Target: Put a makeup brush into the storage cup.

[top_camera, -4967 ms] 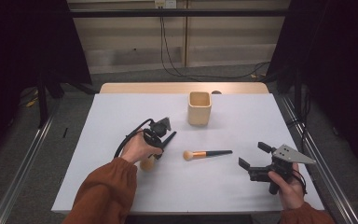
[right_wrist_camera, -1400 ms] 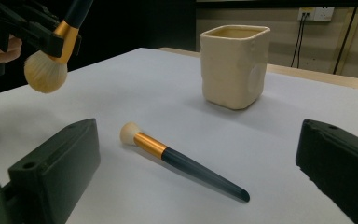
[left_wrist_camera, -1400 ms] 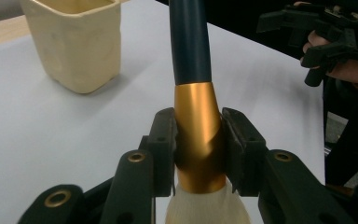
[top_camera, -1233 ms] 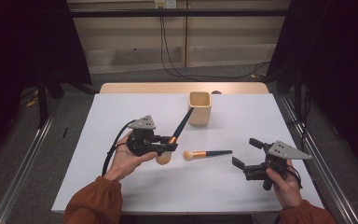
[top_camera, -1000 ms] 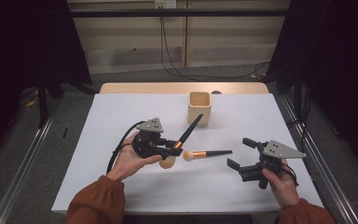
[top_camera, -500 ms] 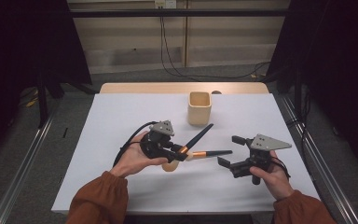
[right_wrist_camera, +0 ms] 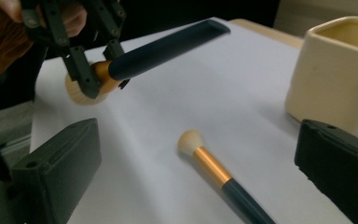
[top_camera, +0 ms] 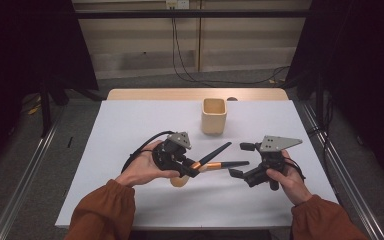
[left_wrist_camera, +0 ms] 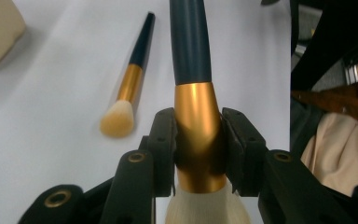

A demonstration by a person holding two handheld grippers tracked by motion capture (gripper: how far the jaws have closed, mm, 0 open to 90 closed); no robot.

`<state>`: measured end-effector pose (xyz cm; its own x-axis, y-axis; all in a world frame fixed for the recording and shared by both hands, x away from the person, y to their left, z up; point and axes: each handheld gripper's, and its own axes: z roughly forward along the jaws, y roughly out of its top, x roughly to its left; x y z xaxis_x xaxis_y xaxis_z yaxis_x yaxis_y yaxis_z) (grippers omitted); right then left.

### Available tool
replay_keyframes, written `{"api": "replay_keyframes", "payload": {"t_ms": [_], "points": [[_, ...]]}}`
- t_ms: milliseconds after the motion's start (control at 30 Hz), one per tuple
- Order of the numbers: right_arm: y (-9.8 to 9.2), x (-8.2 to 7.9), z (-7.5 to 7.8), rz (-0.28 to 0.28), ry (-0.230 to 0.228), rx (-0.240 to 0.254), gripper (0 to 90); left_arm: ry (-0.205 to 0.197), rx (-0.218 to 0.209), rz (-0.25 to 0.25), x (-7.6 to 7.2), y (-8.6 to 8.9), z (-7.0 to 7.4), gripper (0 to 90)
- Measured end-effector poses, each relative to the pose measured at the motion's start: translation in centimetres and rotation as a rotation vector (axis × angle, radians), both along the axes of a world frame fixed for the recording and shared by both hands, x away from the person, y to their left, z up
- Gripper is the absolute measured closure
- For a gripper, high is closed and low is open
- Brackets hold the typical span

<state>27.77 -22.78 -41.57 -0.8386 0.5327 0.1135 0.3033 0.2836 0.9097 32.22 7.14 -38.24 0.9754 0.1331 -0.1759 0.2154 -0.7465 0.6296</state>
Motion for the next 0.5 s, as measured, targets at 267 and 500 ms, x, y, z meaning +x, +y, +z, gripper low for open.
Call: {"api": "replay_keyframes", "payload": {"t_ms": [267, 500], "points": [[0.5, 0.6, 0.7, 0.076, 0.042, -0.124, 0.7, -0.011, 0.061, -0.022, 0.1, -0.7, -0.2, 66.7], [1.1, 1.5, 1.5, 0.129, 0.095, -0.199, 1.3, -0.011, 0.101, -0.045, 0.3, -1.5, 0.0, 66.8]]}}
